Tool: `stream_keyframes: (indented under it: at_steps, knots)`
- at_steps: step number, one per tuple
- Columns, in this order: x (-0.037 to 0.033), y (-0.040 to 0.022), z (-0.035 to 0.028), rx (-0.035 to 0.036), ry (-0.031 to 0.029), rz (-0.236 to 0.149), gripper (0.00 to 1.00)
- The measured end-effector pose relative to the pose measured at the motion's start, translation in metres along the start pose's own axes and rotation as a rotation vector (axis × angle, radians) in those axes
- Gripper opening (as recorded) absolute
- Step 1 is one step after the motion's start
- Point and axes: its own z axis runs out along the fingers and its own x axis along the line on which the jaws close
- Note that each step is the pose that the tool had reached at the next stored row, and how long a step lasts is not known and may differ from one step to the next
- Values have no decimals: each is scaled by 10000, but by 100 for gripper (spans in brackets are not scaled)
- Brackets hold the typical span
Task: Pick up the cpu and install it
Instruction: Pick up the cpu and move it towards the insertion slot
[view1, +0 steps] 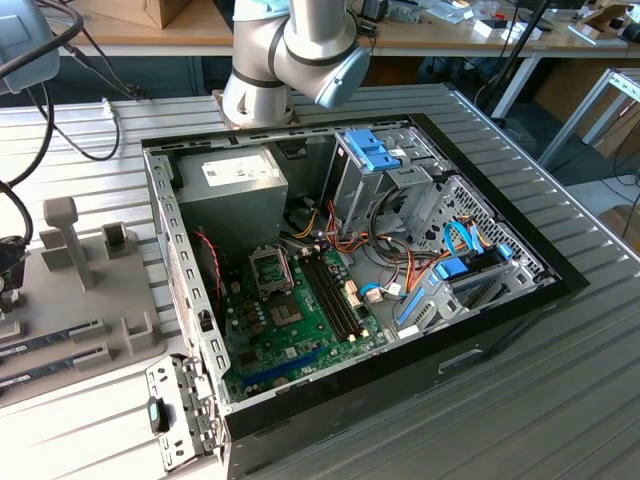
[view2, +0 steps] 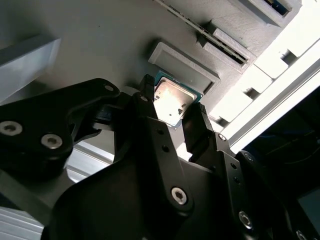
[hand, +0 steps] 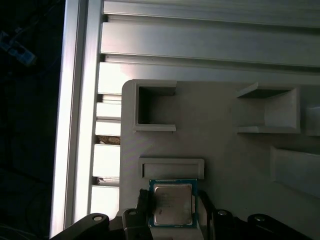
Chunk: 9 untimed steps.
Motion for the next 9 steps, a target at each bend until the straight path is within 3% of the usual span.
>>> stream_keyframes:
  at_steps: [9]
  knots:
    - [-1, 0, -34, 0, 0, 0, 47]
